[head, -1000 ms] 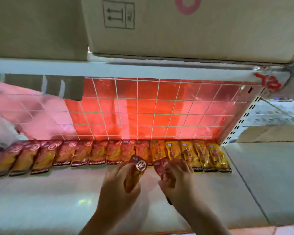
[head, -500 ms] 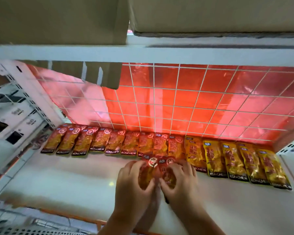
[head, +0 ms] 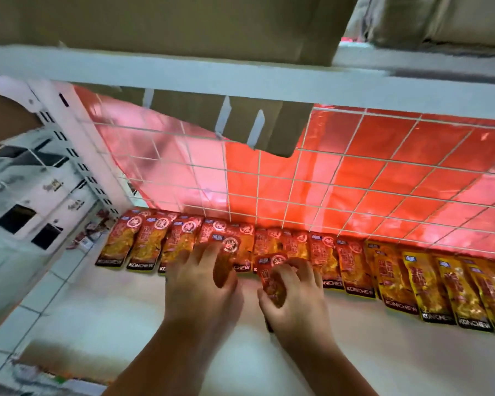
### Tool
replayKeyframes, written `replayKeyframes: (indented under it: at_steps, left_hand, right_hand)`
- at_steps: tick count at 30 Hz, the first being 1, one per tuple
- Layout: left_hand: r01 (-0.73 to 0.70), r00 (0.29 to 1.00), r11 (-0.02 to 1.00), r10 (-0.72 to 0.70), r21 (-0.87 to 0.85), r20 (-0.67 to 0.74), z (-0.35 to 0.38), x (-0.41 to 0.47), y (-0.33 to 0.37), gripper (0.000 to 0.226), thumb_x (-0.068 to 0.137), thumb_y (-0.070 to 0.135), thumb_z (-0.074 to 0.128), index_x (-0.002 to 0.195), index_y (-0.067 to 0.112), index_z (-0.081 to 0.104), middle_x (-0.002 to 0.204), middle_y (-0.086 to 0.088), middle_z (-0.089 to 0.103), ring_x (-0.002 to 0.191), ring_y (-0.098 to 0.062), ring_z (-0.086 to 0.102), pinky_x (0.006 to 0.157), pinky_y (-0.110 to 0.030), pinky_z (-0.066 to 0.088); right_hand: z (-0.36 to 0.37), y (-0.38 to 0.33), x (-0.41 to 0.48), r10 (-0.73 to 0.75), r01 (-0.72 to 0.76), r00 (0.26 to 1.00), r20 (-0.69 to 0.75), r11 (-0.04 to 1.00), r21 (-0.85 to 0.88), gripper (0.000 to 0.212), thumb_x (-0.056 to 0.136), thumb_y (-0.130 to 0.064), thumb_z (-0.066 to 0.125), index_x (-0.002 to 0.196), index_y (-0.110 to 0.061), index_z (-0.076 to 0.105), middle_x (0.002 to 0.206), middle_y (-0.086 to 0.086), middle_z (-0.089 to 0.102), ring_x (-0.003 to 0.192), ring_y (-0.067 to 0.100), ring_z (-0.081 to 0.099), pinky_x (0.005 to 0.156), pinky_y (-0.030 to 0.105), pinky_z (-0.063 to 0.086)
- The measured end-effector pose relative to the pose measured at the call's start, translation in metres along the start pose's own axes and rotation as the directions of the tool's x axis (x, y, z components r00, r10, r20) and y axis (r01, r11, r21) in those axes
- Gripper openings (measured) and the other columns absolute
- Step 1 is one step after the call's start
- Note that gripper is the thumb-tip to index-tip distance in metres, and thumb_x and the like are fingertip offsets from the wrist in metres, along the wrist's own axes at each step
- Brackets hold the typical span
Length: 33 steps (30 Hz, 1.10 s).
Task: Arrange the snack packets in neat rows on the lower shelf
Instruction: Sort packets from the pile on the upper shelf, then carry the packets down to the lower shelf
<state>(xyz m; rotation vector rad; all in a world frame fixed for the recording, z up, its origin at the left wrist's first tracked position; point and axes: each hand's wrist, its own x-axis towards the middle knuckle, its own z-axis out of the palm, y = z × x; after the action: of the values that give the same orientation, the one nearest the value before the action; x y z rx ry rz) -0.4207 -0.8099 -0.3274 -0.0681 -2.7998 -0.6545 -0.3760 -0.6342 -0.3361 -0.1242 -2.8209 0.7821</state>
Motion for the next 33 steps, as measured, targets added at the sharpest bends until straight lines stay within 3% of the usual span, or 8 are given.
replayKeyframes:
  at_steps: [3,7,11,15,21,27,33]
  left_hand:
    - [-0.046,0.997,0.997,0.041,0.067,0.069,-0.001,0.019,-0.024,0.05,0.081,0.056,0.055,0.128,0.038,0.053,0.124,0.011,0.063,0.114,-0.019,0.052,0.101,-0.042,0.041]
    - [-0.012,0.999,0.996,0.008,0.085,0.05,0.0,0.034,-0.025,0.049,0.084,0.057,0.054,0.129,0.04,0.047,0.125,0.017,0.059,0.117,-0.015,0.049,0.103,-0.04,0.036]
    - [-0.048,0.994,0.996,0.041,0.075,0.101,0.007,0.053,-0.032,0.05,0.083,0.058,0.055,0.128,0.038,0.05,0.117,0.015,0.063,0.109,-0.017,0.054,0.095,-0.041,0.041]
    - [-0.1,0.987,0.986,0.081,0.134,0.142,0.018,0.066,-0.042,0.058,0.078,0.054,0.063,0.129,0.027,0.061,0.112,0.003,0.072,0.1,-0.028,0.062,0.085,-0.042,0.046]
    - [-0.123,0.986,0.979,0.102,0.165,0.131,0.026,0.067,-0.045,0.058,0.072,0.052,0.075,0.122,0.024,0.067,0.107,0.0,0.074,0.095,-0.03,0.065,0.08,-0.042,0.049]
    - [-0.207,0.977,0.971,0.197,0.12,0.085,0.025,0.062,-0.058,0.046,0.08,0.058,0.056,0.111,0.027,0.069,0.106,0.004,0.07,0.095,-0.028,0.061,0.077,-0.041,0.047]
    - [-0.337,0.941,0.941,0.334,0.045,0.047,0.022,0.063,-0.073,0.039,0.086,0.045,0.05,0.116,0.03,0.07,0.12,0.006,0.066,0.103,-0.027,0.057,0.082,-0.044,0.045]
  right_hand:
    - [0.012,-0.017,0.009,0.011,-0.011,1.0,0.008,1.0,-0.012,0.039,0.081,-0.06,0.058,0.114,-0.039,0.054,0.122,-0.017,0.037,0.111,0.012,0.038,0.088,0.026,0.044]
    - [0.023,-0.03,0.014,0.037,-0.037,0.999,0.025,0.999,-0.009,0.04,0.082,-0.059,0.061,0.115,-0.038,0.053,0.125,-0.016,0.036,0.116,0.011,0.036,0.089,0.027,0.048]
    - [0.027,-0.036,0.019,0.053,-0.053,0.998,0.025,0.998,-0.023,0.039,0.082,-0.057,0.062,0.114,-0.037,0.054,0.124,-0.015,0.038,0.118,0.011,0.036,0.09,0.026,0.045]
    - [0.03,-0.038,0.027,0.056,-0.056,0.998,0.009,0.998,-0.017,0.036,0.081,-0.057,0.059,0.108,-0.035,0.055,0.121,-0.013,0.041,0.116,0.014,0.038,0.083,0.024,0.04]
    - [0.04,-0.045,0.039,0.066,-0.066,0.998,-0.019,0.997,-0.03,0.036,0.079,-0.053,0.065,0.108,-0.034,0.054,0.117,-0.012,0.041,0.109,0.014,0.035,0.09,0.03,0.042]
    - [0.052,-0.057,0.055,0.091,-0.092,0.996,-0.015,0.994,-0.06,0.036,0.081,-0.056,0.061,0.109,-0.032,0.057,0.119,-0.006,0.047,0.109,0.02,0.04,0.091,0.037,0.044]
    - [0.063,-0.064,0.07,0.126,-0.127,0.992,-0.02,0.986,-0.107,0.037,0.081,-0.051,0.066,0.108,-0.027,0.06,0.115,-0.001,0.052,0.106,0.027,0.047,0.089,0.039,0.044]
